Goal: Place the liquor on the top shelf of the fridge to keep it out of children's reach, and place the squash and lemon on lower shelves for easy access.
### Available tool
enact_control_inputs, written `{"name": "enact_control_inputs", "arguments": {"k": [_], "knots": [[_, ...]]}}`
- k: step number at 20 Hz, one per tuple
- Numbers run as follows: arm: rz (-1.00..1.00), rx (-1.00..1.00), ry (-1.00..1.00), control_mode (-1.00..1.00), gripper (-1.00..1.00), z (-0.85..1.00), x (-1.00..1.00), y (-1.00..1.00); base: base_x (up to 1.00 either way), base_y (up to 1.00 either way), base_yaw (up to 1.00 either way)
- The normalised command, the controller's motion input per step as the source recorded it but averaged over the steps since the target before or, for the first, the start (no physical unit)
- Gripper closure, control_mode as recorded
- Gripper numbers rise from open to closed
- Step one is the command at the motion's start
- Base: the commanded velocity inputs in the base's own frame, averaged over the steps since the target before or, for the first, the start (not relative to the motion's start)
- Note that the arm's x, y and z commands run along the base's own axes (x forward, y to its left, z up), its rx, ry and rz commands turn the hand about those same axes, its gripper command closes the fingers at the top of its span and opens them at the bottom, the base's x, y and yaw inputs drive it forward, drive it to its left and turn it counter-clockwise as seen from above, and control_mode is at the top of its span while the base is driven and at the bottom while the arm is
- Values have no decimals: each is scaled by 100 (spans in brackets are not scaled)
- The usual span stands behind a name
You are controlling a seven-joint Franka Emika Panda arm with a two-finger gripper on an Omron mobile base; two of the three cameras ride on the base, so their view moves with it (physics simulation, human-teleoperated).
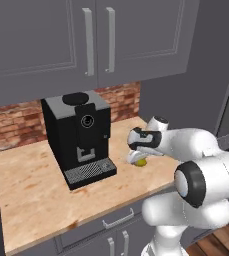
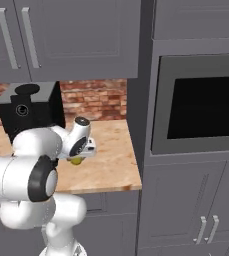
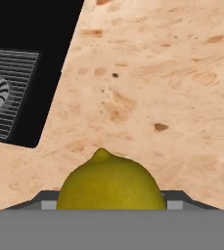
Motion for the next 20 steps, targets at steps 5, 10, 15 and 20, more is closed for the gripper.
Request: {"name": "enact_control_inputs", "arguments": {"k": [5, 10, 15, 20], "knots": [[9, 0, -13, -100, 100, 100, -80, -5, 0, 0, 0], [9, 0, -10, -100, 100, 100, -74, -5, 0, 0, 0], [4, -4, -2, -100, 100, 100, -66, -4, 0, 0, 0], [0, -7, -1, -100, 100, 100, -62, 0, 0, 0, 0]]}}
